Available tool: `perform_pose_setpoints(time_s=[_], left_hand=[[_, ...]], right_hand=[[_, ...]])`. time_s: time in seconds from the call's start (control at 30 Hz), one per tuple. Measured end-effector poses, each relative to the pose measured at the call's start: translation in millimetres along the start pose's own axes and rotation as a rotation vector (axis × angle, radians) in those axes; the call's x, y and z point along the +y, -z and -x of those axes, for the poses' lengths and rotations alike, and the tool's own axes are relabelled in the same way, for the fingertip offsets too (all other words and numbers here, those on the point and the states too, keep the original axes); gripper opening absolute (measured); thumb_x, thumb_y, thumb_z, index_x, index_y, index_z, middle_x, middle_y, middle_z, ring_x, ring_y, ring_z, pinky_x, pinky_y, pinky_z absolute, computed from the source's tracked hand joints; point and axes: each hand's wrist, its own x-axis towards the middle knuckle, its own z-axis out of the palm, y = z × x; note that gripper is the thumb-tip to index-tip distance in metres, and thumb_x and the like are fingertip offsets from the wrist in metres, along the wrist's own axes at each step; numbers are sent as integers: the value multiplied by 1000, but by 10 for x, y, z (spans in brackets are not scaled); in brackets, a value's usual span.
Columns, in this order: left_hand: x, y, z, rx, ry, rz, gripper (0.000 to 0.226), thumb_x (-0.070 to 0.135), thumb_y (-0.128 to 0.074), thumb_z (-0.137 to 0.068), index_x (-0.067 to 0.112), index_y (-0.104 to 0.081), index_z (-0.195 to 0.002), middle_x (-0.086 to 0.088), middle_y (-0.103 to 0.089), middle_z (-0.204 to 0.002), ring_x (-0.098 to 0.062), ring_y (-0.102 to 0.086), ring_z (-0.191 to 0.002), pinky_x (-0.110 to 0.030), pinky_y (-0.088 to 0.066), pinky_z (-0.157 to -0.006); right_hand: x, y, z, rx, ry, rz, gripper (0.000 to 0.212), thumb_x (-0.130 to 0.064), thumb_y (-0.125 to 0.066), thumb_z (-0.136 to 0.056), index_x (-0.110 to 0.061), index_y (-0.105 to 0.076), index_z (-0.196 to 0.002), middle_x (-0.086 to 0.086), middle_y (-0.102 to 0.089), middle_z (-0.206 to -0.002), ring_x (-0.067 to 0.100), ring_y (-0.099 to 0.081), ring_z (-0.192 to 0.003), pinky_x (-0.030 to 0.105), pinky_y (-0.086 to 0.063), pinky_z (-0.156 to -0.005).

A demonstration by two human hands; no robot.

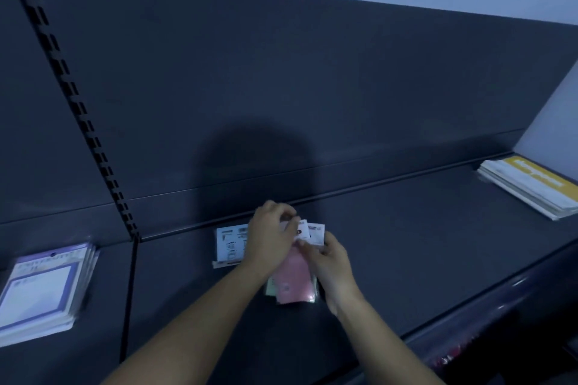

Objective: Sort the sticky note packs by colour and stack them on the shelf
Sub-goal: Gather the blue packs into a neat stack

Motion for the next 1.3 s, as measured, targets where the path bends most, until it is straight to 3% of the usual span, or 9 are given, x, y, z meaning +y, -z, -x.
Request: perform_pose_setpoints(time_s=[0.13, 0.23, 0.47, 0.6, 0.7, 0.9, 1.03, 1.17, 1.3], left_hand=[[-183, 244, -38, -35, 70, -154, 31, 38, -58, -87, 20, -58, -112, 8, -56, -102, -13, -49, -100, -35, -34, -94], [-327, 489, 26, -390, 39, -430, 51, 67, -47, -70, 29, -50, -104, 13, -48, -111, -8, -39, -107, -27, -22, -94], [-545, 735, 78, -544, -113, -673, 20, 29, -59, -84, 20, -59, -102, 7, -47, -134, -11, -42, -123, -22, -24, -96], [-479, 724, 137, -295, 118, -281, 7, 20, -66, -85, 15, -66, -89, 3, -67, -85, -12, -61, -77, -22, -45, -68], [-397, 782, 171, 31, 343, 169, 12, 8, -73, -78, 13, -66, -70, 7, -59, -58, -2, -48, -49, -15, -35, -47], [-293, 952, 455, 271, 654, 690, 3, 8, -69, -80, 9, -72, -80, -6, -75, -80, -14, -67, -66, -18, -50, -58], [-320, 986, 710, 266, 892, 795, 16, 15, -65, -86, 6, -64, -99, -17, -70, -101, -30, -64, -94, -43, -49, -92], [-307, 1225, 979, 304, 949, 879, 24, 27, -56, -93, 6, -64, -102, -15, -71, -92, -26, -66, -73, -31, -56, -63], [-410, 1766, 1350, 314, 954, 990, 45, 50, -48, -91, 9, -67, -90, -15, -73, -87, -29, -69, -77, -37, -54, -73]], right_hand=[[40, 112, -45, 44, -45, -110, 18, -10, -63, -88, -8, -62, -106, 10, -73, -97, 20, -70, -82, 31, -58, -67], [65, 152, -124, 76, -71, -161, 19, -12, -63, -88, -11, -62, -107, 8, -72, -100, 24, -69, -90, 40, -56, -80], [123, 100, -249, 108, -66, -203, 16, -15, -62, -89, -15, -61, -105, 4, -72, -97, 20, -69, -84, 37, -56, -72], [131, 80, -319, 52, -137, -247, 21, -19, -64, -88, -14, -58, -108, 3, -71, -93, 16, -67, -72, 30, -54, -54], [117, 26, -333, -49, -199, -339, 30, -19, -64, -87, -8, -57, -115, 8, -72, -98, 17, -68, -76, 30, -54, -60], [104, -249, -153, -202, -182, -398, 33, -23, -64, -84, -6, -60, -111, 5, -74, -91, 14, -70, -76, 32, -55, -68], [38, -576, 51, -279, -145, -354, 27, -22, -63, -86, -10, -59, -110, -2, -75, -86, 9, -70, -71, 26, -55, -57], [103, -1076, 428, -373, -151, -302, 24, -19, -58, -91, -8, -58, -112, 7, -73, -95, 17, -70, -78, 33, -57, -62], [158, -1544, 819, -389, -144, -265, 21, -19, -58, -91, -10, -58, -110, 7, -70, -96, 20, -67, -81, 37, -57, -69]])
